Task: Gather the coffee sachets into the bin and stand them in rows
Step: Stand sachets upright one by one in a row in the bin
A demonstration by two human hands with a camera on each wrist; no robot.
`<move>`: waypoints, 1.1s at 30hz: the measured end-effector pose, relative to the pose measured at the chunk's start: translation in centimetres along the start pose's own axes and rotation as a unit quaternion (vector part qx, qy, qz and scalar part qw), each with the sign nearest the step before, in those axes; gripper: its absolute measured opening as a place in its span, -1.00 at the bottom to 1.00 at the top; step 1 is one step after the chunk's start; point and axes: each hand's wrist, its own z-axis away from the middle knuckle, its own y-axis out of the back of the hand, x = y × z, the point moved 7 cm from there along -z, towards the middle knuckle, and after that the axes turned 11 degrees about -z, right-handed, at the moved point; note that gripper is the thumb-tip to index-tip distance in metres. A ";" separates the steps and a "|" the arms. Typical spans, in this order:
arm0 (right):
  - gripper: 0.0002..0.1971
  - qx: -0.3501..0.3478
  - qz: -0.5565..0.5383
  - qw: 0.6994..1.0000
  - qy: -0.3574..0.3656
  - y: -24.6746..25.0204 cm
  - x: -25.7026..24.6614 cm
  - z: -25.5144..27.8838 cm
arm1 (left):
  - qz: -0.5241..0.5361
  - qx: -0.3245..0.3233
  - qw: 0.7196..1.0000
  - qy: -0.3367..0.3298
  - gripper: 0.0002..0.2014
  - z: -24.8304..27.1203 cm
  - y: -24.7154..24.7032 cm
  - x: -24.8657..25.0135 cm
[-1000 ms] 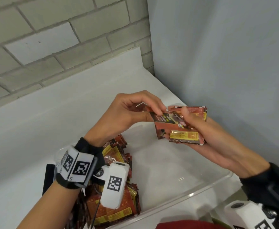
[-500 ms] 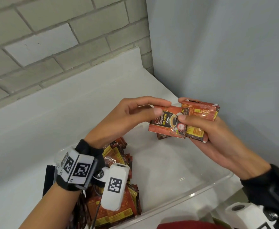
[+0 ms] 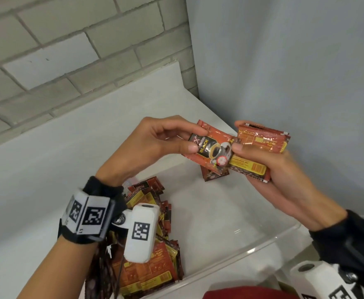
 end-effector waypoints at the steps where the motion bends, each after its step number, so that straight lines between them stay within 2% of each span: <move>1: -0.57 0.008 -0.010 1.000 0.013 0.1 -0.2 0.0 | -0.019 0.000 1.000 -0.003 -0.75 0.0 0.4 0.3; 5: -0.58 0.070 -0.077 0.993 0.056 1.6 -0.9 -0.2 | -0.181 -0.061 0.981 -0.022 -0.75 -0.6 0.6 1.1; 9: -0.57 0.076 -0.078 0.992 0.059 1.7 -0.9 -0.2 | -0.358 -0.139 0.919 -0.088 -0.75 -1.7 -2.6 0.4; 13: -0.58 0.069 -0.073 0.993 0.058 1.5 -0.8 -0.1 | -0.430 -0.180 0.880 -0.092 -0.71 -3.0 -5.8 -1.5; 19: -0.61 0.067 -0.063 0.994 0.054 1.8 -0.8 0.0 | -0.494 -0.189 0.845 -0.076 -0.67 -3.7 -7.3 -3.1; 25: -0.59 0.061 -0.071 0.994 0.051 1.6 -0.7 -0.2 | -0.515 -0.147 0.839 -0.100 -0.68 -3.4 -8.0 -3.3; 33: -0.59 0.055 -0.060 0.996 0.040 1.2 -0.7 0.0 | -0.518 -0.090 0.833 -0.173 -0.80 -3.0 -8.3 -2.6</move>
